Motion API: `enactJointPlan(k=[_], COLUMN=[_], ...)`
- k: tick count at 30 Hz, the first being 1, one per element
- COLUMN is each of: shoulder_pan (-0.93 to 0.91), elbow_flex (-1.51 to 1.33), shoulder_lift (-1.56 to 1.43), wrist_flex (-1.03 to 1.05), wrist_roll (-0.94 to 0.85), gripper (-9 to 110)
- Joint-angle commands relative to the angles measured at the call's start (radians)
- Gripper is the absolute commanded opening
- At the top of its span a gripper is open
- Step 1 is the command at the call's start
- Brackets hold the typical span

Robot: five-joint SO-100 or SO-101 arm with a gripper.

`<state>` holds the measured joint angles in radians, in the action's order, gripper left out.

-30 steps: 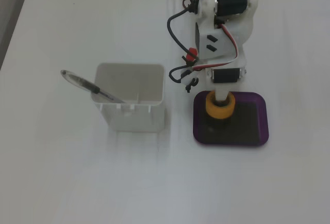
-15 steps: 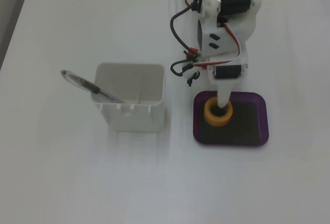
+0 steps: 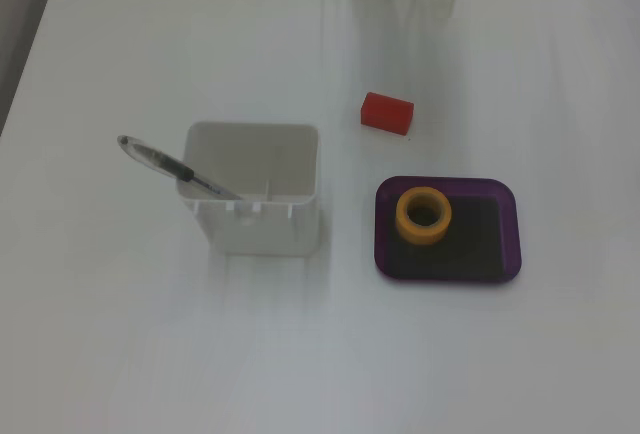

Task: Grab up the yellow tape and put it in the box.

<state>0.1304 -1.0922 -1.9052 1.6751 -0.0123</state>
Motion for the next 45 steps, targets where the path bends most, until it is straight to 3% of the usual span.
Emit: enactJointPlan(k=[1,6,14,18,22,35,41,45], shoulder_pan=[-0.008,-0.008,-0.018,-0.107,-0.209,-0.219,-0.219,-0.219], elbow_flex=[-0.126,-0.495,-1.235,-1.529,-1.730,-1.934,-1.954,-1.957], shoulder_lift=[-0.252,-0.586,-1.108,-1.324,-1.491,-1.545,-1.545,-1.543], wrist_flex=[0.006,-0.037,-0.287,-0.446,-0.480,-0.483,-0.482,-0.482], wrist_roll=[-0.003,-0.003,-0.005,-0.003,-0.002,0.005,0.012,0.017], gripper=[15,15,15,15,15,15,-1,1])
